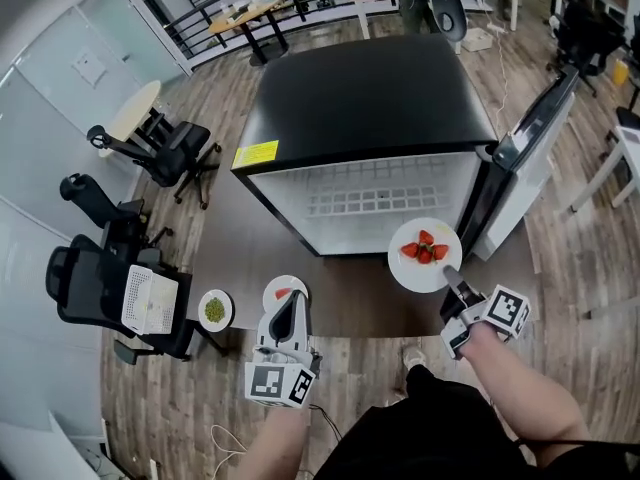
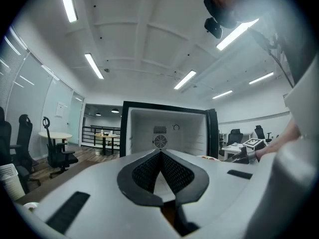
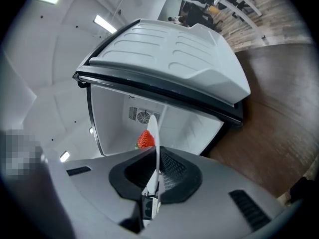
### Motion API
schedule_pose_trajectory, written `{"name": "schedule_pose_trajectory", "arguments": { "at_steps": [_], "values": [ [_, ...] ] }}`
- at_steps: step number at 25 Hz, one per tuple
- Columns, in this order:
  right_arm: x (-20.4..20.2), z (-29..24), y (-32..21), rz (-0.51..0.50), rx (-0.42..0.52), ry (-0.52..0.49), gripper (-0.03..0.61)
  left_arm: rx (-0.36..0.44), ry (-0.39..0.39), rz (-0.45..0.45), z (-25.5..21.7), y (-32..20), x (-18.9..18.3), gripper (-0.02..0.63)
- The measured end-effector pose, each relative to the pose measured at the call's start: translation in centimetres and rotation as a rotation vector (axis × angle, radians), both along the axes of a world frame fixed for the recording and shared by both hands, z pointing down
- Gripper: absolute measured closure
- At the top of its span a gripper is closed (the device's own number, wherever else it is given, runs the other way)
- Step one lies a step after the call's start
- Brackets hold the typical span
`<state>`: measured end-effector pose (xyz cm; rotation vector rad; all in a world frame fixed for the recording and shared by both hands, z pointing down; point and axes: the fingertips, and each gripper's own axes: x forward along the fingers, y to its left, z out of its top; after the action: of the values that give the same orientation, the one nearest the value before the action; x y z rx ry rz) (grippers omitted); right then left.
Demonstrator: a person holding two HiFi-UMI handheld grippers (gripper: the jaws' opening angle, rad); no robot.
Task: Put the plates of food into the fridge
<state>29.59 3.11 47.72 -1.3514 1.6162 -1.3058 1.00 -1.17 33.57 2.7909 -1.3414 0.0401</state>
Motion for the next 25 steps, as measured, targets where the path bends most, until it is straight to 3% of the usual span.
{"name": "schedule_pose_trajectory", "arguments": {
  "at_steps": [12, 25],
  "values": [
    [-3.2, -3.4, -6.8, -0.11, 0.039, 0.0, 0.563, 0.014, -0.015, -0.084, -1.4, -1.9, -1.5, 0.611],
    [-6.7, -3.5, -12.9, -0.129, -0.036, -0.006, 0.561, 0.02, -0.031, -0.184, -3.0, -3.6, -5.0, 0.611]
  ]
}}
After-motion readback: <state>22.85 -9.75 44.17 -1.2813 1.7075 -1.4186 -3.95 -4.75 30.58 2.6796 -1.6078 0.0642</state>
